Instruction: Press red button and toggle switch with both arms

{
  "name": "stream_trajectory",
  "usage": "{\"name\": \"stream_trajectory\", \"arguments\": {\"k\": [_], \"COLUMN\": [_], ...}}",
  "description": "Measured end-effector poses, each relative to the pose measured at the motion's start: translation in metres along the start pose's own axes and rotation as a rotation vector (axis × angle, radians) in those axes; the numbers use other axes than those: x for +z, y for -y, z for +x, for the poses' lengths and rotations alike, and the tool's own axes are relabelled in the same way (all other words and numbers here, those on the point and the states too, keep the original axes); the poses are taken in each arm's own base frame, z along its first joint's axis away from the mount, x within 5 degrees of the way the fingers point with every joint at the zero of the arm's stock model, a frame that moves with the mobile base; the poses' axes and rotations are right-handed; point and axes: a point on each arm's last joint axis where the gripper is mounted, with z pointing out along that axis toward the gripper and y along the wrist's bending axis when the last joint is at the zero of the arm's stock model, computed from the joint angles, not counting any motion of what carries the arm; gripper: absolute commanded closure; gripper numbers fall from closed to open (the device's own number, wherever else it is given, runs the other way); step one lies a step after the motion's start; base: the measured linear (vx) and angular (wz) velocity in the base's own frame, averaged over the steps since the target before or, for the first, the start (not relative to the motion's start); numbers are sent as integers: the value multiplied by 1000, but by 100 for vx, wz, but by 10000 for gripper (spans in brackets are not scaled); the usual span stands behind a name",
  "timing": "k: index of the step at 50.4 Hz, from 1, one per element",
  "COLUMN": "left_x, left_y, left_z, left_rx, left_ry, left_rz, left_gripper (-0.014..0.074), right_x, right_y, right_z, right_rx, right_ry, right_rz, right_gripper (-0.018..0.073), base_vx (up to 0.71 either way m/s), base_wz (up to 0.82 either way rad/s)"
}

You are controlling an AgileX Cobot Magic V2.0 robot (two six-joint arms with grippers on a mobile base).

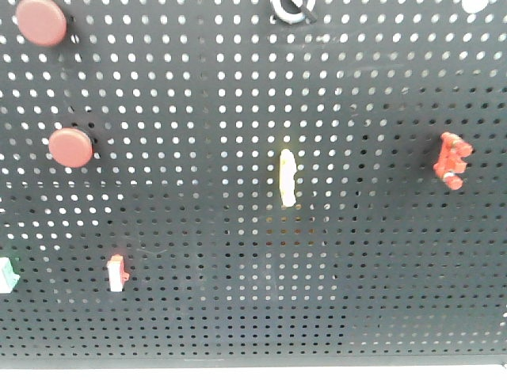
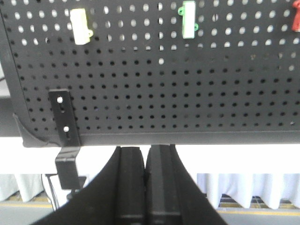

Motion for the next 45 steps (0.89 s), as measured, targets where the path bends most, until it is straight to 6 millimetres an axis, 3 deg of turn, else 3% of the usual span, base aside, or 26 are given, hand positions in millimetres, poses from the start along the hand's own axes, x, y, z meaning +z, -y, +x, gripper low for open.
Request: {"name": "stream_trajectory", "arguments": {"k": [45], "left_x": [0], "left_y": [0], "left_z": [0], "left_rx": [0], "left_ry": [1], "left_rz": [0], "left_gripper": [595], "right_x": [1], "right_y": [0], "right_z": [6], "right_rx": [-57], "right_ry": [-30], "right_rz": [-2], "right_gripper": [563], "base_vx": [0], "base_wz": [0]}}
